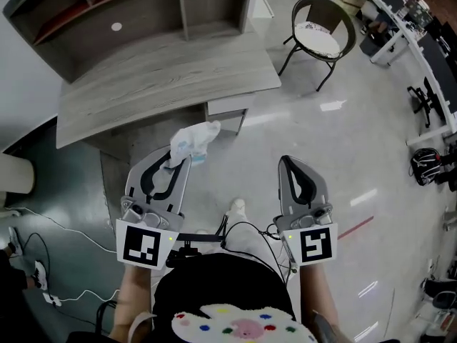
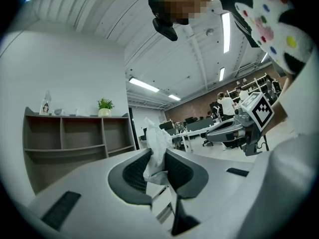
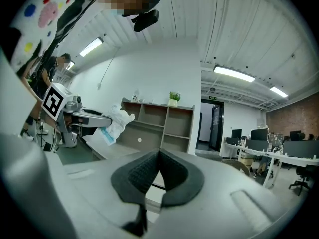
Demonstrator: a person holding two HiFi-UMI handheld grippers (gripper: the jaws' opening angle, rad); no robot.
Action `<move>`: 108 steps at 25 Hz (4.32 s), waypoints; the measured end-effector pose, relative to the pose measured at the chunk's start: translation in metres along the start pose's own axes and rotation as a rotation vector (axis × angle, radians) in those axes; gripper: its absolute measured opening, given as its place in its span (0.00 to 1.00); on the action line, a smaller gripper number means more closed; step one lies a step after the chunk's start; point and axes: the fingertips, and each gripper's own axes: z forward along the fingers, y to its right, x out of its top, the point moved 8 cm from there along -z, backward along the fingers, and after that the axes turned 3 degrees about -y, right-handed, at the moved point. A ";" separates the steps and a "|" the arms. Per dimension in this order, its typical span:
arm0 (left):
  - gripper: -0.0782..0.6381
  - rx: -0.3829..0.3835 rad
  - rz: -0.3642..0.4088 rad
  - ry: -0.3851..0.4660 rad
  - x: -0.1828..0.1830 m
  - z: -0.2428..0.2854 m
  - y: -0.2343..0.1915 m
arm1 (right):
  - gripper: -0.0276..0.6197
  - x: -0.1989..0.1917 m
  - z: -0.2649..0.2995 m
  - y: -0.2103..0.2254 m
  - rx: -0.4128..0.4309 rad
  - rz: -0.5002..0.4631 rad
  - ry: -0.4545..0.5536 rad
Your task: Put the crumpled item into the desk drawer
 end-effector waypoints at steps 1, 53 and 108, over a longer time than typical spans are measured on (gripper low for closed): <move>0.21 0.011 -0.001 -0.004 0.002 0.005 0.002 | 0.06 -0.003 0.002 0.008 0.016 -0.007 -0.007; 0.20 -0.026 0.011 -0.177 -0.174 0.185 -0.017 | 0.22 -0.222 0.229 0.090 0.325 -0.019 -0.262; 0.20 -0.016 -0.020 -0.480 -0.289 0.236 -0.008 | 0.28 -0.347 0.358 0.134 0.664 -0.165 -0.295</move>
